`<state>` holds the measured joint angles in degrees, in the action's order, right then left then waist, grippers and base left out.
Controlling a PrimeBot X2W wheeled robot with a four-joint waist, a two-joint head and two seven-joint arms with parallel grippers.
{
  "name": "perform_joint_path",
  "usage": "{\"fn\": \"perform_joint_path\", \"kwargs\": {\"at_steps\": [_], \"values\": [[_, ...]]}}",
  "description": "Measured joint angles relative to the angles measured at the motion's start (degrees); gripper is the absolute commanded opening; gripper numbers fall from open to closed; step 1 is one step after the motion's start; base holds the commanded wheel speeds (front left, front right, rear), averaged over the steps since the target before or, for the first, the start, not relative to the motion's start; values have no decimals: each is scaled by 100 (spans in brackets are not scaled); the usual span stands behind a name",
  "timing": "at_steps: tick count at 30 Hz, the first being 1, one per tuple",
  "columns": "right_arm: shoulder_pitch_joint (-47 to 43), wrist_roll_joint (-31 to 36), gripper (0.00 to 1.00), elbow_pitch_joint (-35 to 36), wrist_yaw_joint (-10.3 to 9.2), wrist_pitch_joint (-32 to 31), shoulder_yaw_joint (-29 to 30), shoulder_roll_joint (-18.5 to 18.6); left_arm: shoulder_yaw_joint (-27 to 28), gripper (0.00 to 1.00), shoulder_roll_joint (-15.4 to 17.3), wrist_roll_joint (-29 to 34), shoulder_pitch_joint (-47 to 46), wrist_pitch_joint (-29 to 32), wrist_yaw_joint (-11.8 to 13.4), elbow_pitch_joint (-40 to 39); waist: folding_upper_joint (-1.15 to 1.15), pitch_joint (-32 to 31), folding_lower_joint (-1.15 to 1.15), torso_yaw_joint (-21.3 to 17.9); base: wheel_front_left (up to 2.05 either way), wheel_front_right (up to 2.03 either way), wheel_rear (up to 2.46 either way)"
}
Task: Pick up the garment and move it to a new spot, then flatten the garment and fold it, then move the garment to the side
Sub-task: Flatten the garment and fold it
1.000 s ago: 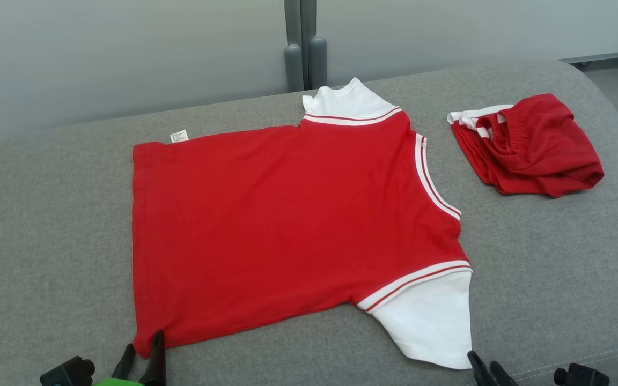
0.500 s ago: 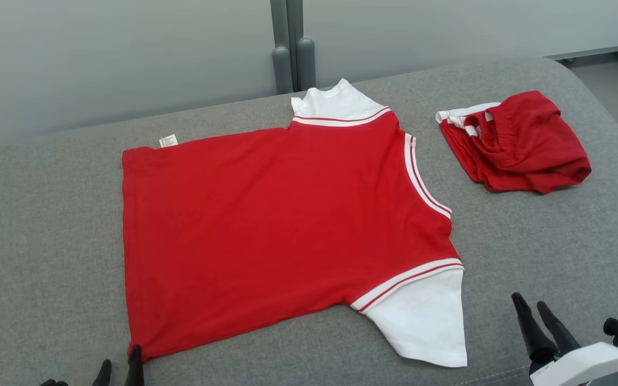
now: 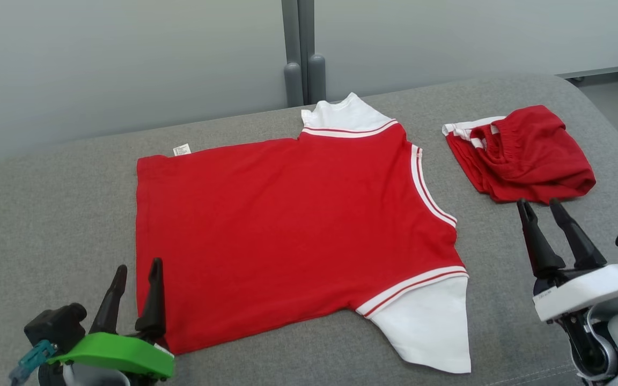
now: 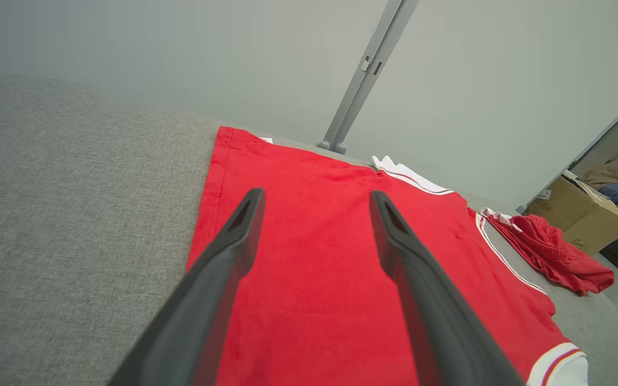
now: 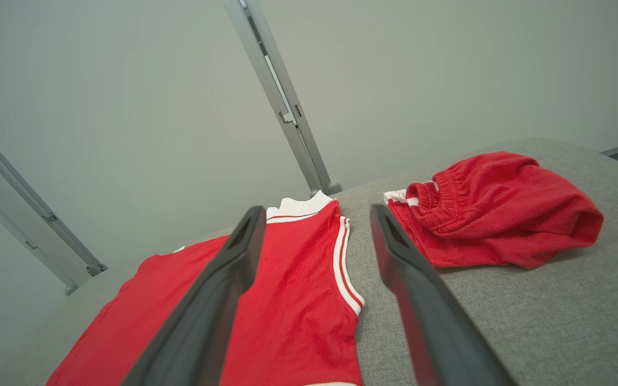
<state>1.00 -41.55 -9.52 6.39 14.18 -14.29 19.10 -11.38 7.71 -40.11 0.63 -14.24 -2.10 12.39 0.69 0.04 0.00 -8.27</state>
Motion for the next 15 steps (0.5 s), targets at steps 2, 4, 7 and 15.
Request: {"fn": "perform_joint_path", "kwargs": {"at_steps": [2, 4, 7, 15], "values": [[138, 327, 100, 103, -115, 0, -26, 35, -16, 100, -64, 112, -77, 0, 43, -112, 0, -11, 0, 0, 0, 0, 0], [290, 548, 100, 216, -211, 1, -5, 49, -21, 100, -172, 147, -85, 0, 78, -221, 0, -21, 0, -1, 0, 0, 0], [487, 845, 100, 355, -318, 16, -36, 44, -10, 100, -238, 236, -92, 0, 245, -330, 0, -33, 0, -3, 0, 0, 0], [682, 1467, 100, 499, -651, 41, -298, -97, -16, 100, -285, 656, -91, -1, 548, -537, 0, -45, 0, 14, 0, 0, 0]]}}
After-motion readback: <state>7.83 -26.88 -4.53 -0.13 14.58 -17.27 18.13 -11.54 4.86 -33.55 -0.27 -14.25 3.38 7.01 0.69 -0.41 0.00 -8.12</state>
